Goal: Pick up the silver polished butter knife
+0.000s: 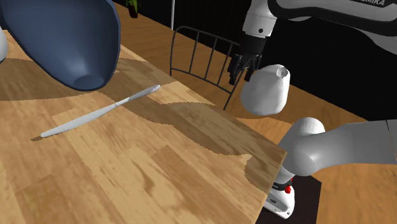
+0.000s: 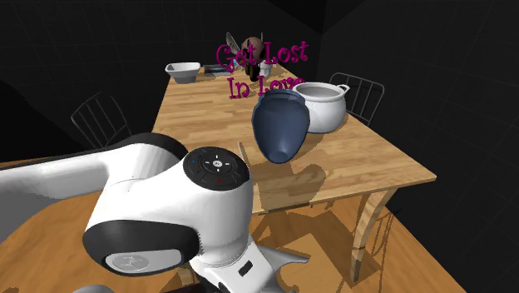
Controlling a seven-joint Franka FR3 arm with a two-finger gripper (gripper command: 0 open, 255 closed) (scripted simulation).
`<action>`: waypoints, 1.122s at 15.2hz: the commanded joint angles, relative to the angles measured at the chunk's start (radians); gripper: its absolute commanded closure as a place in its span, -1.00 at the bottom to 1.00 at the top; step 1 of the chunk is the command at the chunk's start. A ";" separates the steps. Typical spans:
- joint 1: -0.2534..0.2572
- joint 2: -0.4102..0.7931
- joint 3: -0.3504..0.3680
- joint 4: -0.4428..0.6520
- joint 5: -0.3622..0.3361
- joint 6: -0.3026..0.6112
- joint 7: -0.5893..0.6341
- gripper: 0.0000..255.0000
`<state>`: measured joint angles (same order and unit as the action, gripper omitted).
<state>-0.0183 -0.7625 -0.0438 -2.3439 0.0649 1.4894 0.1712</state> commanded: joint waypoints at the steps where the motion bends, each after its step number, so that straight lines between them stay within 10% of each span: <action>1: 0.000 0.000 0.000 0.000 0.000 0.000 0.000 -1.00; 17: -0.138 0.027 0.509 0.201 0.287 -0.031 0.951 -1.00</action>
<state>-0.1398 -0.7554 0.4299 -2.1664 0.3409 1.4508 1.0557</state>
